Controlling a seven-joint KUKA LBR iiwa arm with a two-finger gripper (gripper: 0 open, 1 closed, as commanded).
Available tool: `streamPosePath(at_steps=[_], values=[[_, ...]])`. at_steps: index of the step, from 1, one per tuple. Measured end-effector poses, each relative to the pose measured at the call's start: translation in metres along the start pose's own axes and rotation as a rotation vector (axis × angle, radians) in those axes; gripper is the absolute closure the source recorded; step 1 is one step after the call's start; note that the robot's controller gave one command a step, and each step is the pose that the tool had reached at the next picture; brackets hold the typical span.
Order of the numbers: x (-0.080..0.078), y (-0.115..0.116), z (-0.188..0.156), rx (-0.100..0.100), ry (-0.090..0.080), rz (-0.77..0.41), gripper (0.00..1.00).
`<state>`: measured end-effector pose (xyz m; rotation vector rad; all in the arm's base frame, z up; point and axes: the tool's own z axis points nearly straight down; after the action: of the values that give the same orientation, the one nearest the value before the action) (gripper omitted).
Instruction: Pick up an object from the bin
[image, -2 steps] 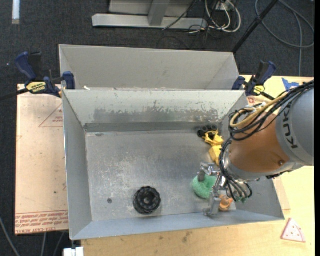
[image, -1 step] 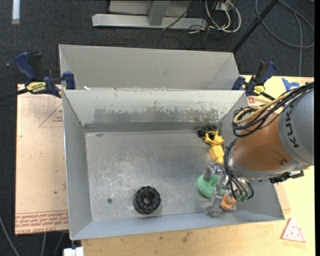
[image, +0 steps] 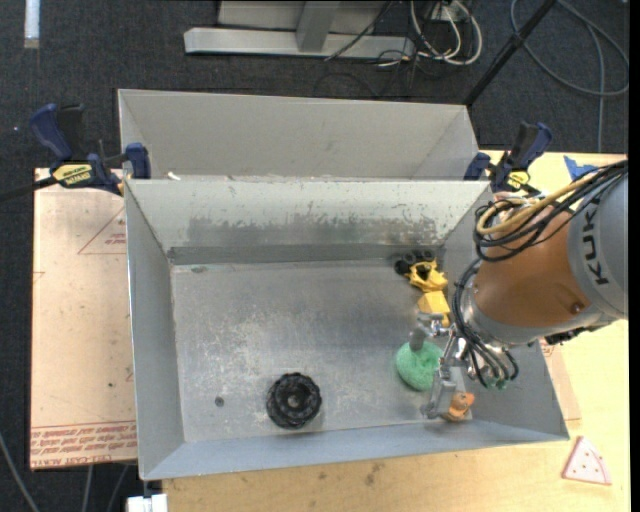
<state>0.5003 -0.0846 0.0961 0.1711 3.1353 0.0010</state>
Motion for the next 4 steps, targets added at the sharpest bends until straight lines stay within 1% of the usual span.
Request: streamPosePath(at_steps=[1, 2, 4], values=[[0.006, -0.024, 0.023, -0.002, -0.005, 0.029, 0.00], [-0.016, -0.006, 0.023, 0.001, -0.009, 0.018, 1.00], [-0.017, -0.006, 0.023, 0.001, -0.009, 0.018, 1.00]])
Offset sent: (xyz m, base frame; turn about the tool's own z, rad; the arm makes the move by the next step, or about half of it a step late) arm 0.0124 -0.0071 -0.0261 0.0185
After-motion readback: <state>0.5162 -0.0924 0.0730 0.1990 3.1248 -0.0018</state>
